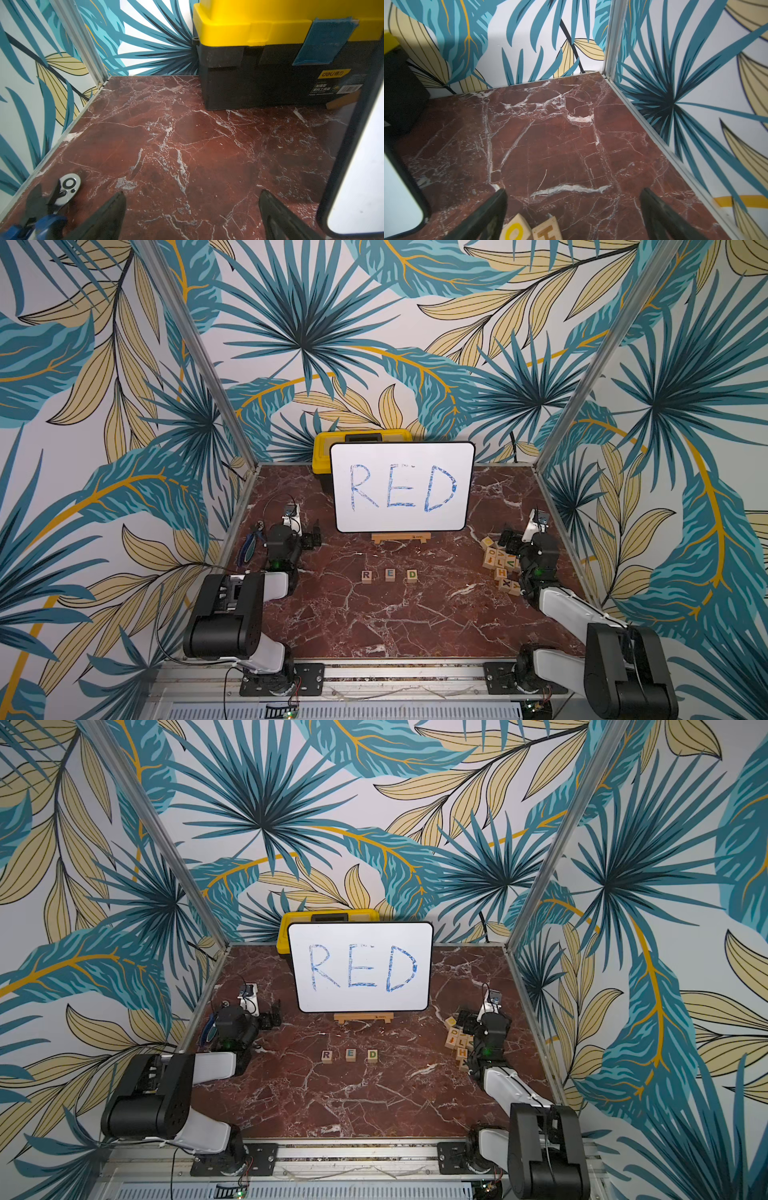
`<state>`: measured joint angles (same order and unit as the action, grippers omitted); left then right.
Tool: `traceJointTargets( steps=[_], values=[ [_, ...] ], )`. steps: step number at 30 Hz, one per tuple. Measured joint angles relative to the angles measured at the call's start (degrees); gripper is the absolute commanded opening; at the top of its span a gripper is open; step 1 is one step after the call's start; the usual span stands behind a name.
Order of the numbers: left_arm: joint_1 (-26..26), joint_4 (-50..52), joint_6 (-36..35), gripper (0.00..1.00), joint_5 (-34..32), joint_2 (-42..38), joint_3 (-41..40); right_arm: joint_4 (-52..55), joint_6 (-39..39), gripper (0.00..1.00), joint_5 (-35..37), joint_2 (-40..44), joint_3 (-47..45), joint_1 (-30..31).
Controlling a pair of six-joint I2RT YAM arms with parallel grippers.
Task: Assemble the uppercase word "red" with letter blocks
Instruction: Reset both arms
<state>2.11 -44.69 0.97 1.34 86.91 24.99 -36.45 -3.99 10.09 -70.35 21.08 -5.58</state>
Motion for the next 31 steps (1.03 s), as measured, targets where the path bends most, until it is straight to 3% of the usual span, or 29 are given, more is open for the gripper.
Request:
traceJointTargets(
  steps=[8,31],
  values=[
    [0.02,-1.01,0.11,1.00,-0.02,0.00,0.00,-10.73,-0.50,0.99,-5.90,-14.47,-0.79,0.00],
    [0.02,-1.01,0.11,1.00,-0.02,0.00,0.00,-13.22,-0.50,1.00,-7.19,-14.12,-0.92,0.00]
  ],
)
